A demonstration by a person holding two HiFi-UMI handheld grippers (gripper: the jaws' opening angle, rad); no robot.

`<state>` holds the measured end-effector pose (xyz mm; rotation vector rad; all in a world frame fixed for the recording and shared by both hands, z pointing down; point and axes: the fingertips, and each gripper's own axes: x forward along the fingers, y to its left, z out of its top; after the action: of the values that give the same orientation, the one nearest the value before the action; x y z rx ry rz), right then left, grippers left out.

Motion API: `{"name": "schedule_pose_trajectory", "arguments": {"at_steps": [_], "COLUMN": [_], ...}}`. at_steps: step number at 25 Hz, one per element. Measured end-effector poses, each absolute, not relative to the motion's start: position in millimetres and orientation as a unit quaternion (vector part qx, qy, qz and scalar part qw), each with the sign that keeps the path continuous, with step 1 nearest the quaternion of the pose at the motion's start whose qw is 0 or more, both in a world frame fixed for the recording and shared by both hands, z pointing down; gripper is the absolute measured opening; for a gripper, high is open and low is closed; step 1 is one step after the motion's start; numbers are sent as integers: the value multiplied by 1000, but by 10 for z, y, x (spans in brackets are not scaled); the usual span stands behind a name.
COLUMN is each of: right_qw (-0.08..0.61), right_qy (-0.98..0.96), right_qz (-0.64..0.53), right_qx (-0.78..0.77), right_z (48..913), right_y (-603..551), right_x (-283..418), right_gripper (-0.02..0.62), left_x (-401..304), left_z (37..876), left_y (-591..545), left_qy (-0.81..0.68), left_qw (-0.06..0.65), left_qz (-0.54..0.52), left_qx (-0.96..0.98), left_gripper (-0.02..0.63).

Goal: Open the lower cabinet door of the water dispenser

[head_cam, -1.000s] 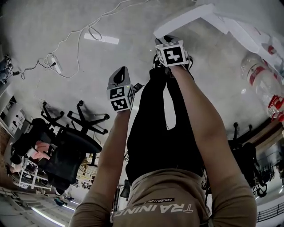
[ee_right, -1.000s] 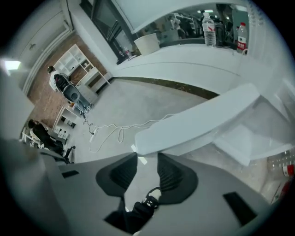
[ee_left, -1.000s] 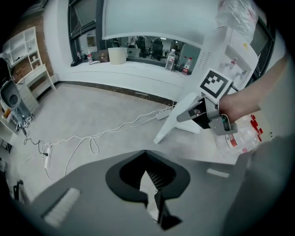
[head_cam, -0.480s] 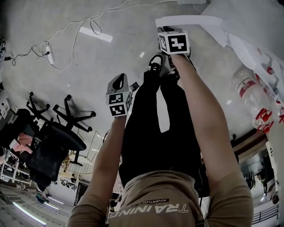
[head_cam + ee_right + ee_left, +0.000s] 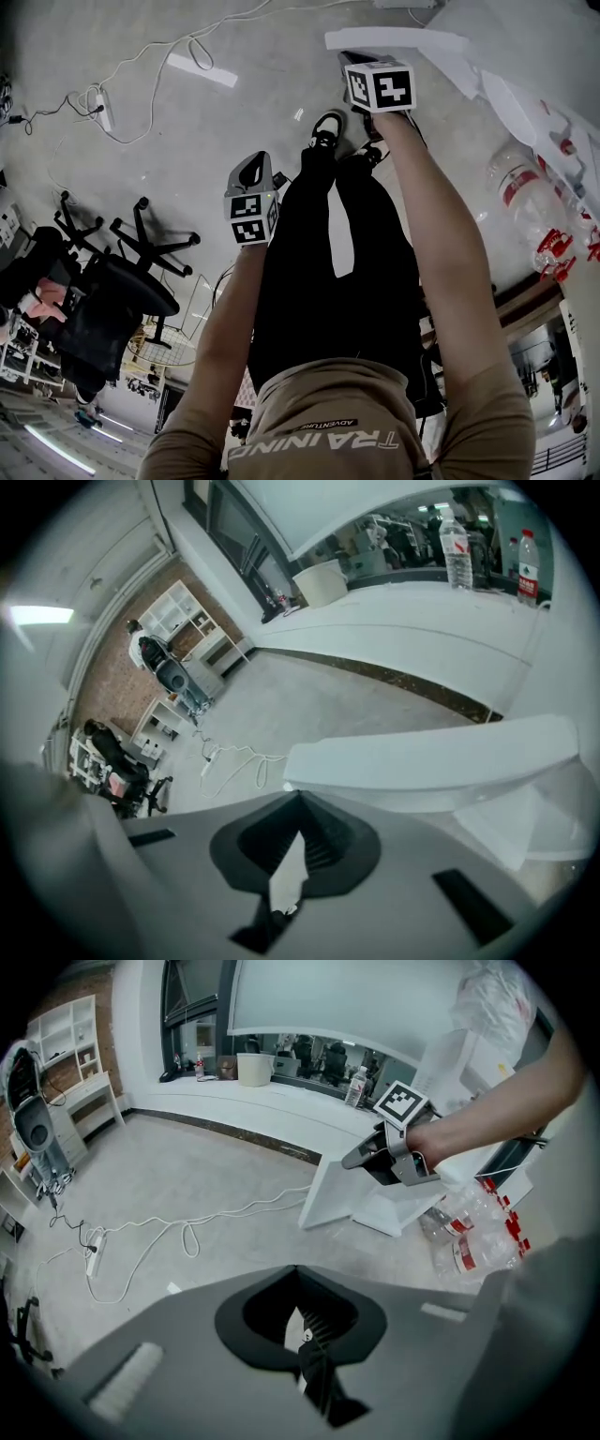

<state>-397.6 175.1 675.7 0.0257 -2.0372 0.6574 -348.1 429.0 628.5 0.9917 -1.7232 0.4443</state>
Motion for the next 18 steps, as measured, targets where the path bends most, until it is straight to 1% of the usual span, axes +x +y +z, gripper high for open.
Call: {"name": "schedule_pose_trajectory", "arguments": {"at_steps": [4, 8, 11, 16, 18], "right_qw": [449, 413, 417, 435, 446], "right_qy": [-856, -886, -882, -845, -835], "right_qz": [255, 210, 210, 272, 272], "right_qx": [-15, 37, 59, 149, 176], "right_z": [6478, 6049, 5762, 5494, 5336], "right_y": [1809, 1719, 1825, 1793, 1740], "right_x": [-3864, -3546, -3041, -2141, -1839], "right_gripper": [8, 8, 8, 8, 8], "left_x": [-3447, -3465, -3335, -3027, -2903], "left_z": [6202, 5968, 5718, 5394, 5203], "left_y": [4077, 3696, 3385, 2913, 2707], "left_qy": [-716, -718, -709, -674, -665], "left_qw": [514, 475, 440, 396, 381], "left_qz": [188, 187, 187, 208, 204], "left_qx": [434, 473, 519, 588, 610], "left_gripper": [0, 1, 2, 1, 0]}}
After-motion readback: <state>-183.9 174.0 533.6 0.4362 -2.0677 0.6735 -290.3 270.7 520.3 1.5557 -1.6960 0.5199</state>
